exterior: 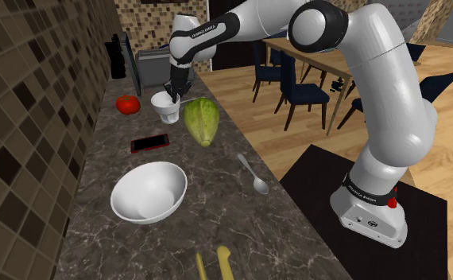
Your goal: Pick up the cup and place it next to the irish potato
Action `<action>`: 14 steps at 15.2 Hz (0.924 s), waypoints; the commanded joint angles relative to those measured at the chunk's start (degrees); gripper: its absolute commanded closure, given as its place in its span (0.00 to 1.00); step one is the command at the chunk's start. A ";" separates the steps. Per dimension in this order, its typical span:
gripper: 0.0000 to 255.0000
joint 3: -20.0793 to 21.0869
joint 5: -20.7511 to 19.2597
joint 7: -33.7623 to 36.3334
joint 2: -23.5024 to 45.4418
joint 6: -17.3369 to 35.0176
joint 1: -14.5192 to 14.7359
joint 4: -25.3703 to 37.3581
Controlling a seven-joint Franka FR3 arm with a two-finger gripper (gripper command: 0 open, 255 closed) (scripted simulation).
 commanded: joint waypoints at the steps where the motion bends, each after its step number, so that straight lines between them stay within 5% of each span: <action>1: 1.00 0.01 0.00 0.00 -0.02 0.49 0.01 -0.41; 7: 1.00 0.01 0.00 0.00 -0.01 0.49 0.01 -0.41; 8: 0.00 0.01 0.00 0.01 -0.02 0.51 0.01 -0.43; 14: 0.00 0.12 0.18 -0.09 -1.31 -0.54 -0.27 -0.67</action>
